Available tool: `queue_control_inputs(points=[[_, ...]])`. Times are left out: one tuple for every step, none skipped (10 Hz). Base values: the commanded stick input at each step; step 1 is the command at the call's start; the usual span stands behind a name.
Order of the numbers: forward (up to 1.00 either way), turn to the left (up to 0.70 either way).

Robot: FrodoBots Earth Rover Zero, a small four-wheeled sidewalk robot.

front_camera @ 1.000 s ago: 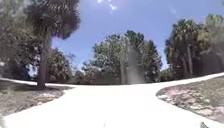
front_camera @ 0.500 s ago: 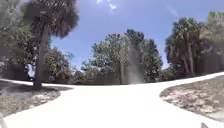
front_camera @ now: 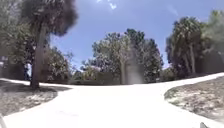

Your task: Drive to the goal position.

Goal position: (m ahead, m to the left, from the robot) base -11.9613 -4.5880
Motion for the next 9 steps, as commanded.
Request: queue_control_inputs(points=[[0.45,0.00],[0.45,0.00],[0.25,0.00],[0.00,0.00],[0.00,0.00],[0.00,0.00],[0.00,0.00],[0.00,0.00],[0.00,0.00]])
